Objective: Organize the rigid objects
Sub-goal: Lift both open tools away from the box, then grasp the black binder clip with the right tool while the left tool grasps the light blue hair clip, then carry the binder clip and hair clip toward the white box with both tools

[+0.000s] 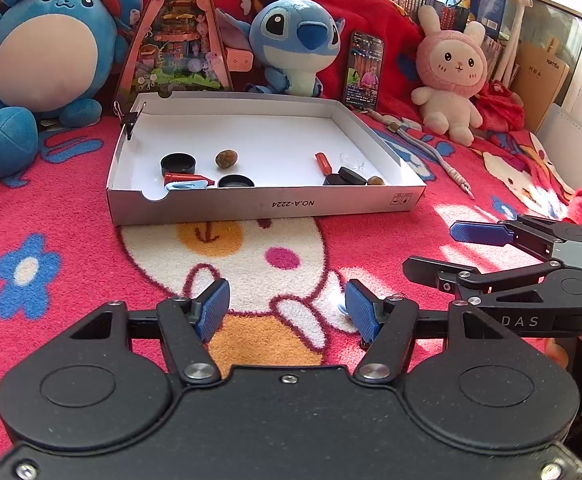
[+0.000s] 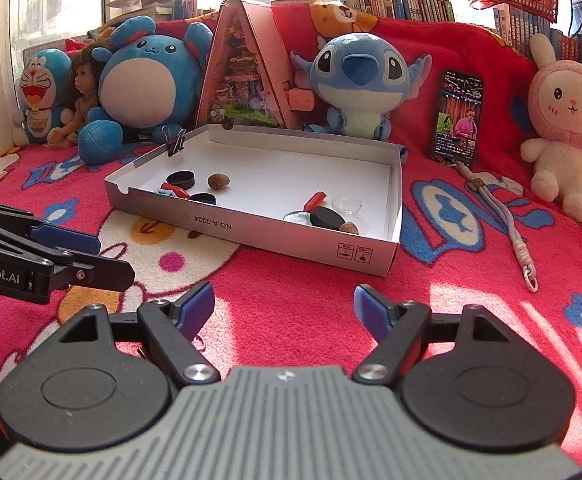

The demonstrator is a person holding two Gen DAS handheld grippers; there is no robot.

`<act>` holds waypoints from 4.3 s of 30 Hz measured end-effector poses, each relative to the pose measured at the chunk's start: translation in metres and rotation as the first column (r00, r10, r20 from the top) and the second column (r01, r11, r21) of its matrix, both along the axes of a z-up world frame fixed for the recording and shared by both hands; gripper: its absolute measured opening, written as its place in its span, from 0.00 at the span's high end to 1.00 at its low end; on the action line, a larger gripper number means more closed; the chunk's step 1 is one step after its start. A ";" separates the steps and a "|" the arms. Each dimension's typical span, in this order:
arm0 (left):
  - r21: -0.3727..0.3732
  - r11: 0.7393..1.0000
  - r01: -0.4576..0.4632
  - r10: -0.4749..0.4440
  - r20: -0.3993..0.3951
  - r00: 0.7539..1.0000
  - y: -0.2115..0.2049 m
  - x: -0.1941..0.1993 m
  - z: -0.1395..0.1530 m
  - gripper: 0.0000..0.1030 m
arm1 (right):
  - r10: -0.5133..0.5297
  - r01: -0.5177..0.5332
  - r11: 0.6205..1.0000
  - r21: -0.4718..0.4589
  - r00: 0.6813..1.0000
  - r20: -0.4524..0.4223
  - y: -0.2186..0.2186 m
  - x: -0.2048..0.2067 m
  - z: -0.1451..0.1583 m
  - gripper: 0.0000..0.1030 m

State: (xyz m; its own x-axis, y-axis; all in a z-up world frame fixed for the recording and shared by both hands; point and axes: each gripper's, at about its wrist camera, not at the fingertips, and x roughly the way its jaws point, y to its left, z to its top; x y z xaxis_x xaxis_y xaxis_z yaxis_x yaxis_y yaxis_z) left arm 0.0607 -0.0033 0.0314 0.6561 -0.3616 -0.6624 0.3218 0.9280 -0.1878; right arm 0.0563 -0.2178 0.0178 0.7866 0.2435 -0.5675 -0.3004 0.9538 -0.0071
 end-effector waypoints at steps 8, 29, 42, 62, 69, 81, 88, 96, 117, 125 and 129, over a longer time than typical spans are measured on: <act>0.053 0.997 0.058 -0.058 -0.001 0.998 -0.018 -0.007 -0.007 0.41 | -0.001 0.001 1.000 -0.009 1.000 -0.007 -0.010 -0.021 -0.005 0.16; 0.008 0.984 0.176 -0.175 -0.017 0.984 -0.062 -0.010 -0.014 0.61 | -0.045 0.045 0.999 -0.009 0.999 -0.016 -0.027 -0.040 -0.010 0.14; -0.081 0.997 -0.005 0.004 -0.005 1.000 -0.040 0.006 -0.003 0.49 | -0.060 0.062 0.994 0.086 0.998 -0.022 -0.002 -0.051 -0.021 0.13; -0.051 0.996 -0.076 0.076 -0.005 0.997 -0.017 0.006 -0.011 0.49 | -0.192 0.187 0.975 0.119 0.981 0.032 0.038 -0.054 -0.032 0.62; -0.031 0.999 -0.016 0.017 0.022 1.000 -0.047 -0.007 -0.017 0.42 | -0.284 0.280 0.957 0.069 0.957 0.056 0.003 -0.053 -0.031 0.57; 0.071 0.997 -0.013 0.005 0.110 0.994 -0.075 -0.009 -0.024 0.65 | -0.380 0.372 0.923 0.099 0.921 0.086 -0.002 -0.065 -0.038 0.20; 0.093 0.996 -0.013 0.000 0.141 0.990 -0.070 -0.014 -0.019 0.65 | -0.410 0.405 0.911 0.069 0.907 0.090 0.010 -0.061 -0.041 0.32; 0.080 0.996 -0.034 0.022 0.147 0.989 -0.060 -0.011 -0.012 0.65 | -0.363 0.359 0.931 0.065 0.928 0.080 0.014 -0.057 -0.035 0.62; 0.051 0.993 -0.104 0.095 0.165 0.982 -0.032 0.000 -0.001 0.66 | -0.314 0.307 0.949 0.072 0.942 0.116 0.021 -0.041 -0.017 0.65; 0.045 0.992 -0.118 0.109 0.156 0.982 -0.027 -0.001 -0.004 0.66 | -0.307 0.301 0.951 0.072 0.946 0.105 0.026 -0.039 -0.018 0.65; 0.047 0.992 -0.120 0.112 0.146 0.983 -0.026 -0.001 -0.007 0.66 | -0.303 0.299 0.953 0.053 0.948 0.092 0.027 -0.040 -0.023 0.64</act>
